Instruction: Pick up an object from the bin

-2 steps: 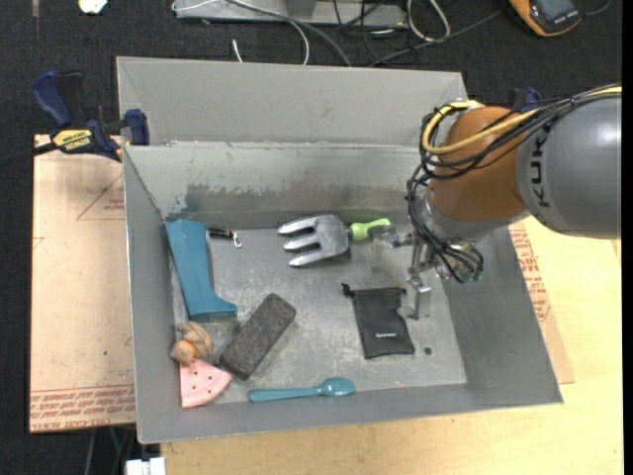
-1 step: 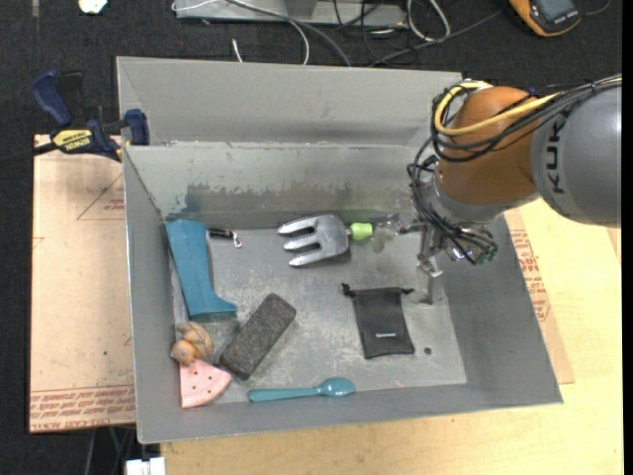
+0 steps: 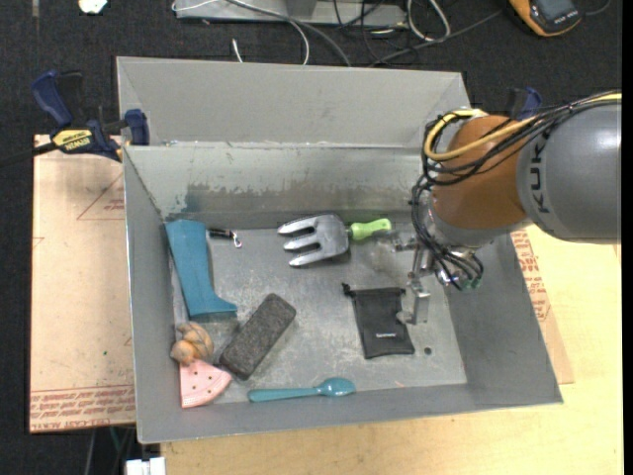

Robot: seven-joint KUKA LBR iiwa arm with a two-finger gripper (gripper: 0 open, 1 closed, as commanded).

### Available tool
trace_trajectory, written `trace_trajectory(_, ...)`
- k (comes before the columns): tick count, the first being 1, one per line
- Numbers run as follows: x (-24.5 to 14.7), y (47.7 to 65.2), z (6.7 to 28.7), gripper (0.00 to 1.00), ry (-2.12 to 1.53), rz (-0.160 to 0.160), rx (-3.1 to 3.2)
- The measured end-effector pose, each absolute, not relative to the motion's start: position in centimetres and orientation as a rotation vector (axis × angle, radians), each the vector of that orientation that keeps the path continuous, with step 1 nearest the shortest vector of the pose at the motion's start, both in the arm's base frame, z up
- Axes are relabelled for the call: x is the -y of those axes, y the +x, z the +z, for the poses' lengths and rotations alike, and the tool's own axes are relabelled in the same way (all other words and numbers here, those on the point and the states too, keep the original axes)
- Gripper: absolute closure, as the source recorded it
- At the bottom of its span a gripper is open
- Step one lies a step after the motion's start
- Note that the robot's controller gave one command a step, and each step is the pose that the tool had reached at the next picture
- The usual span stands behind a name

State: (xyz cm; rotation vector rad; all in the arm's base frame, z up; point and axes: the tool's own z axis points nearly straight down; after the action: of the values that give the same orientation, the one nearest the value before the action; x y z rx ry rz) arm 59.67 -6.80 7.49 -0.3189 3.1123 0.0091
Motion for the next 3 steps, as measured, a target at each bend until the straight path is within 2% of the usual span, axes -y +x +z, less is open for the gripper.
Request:
trace_trajectory(1, 7.8, 59.9, 7.0, 1.0, -0.256, 0.009, -3.105)
trace_trajectory(2, 7.8, 59.9, 7.0, 1.0, -0.255, 0.009, -3.105)
trace_trajectory(3, 8.5, 59.9, 14.0, 1.0, -0.265, 0.01, -3.107)
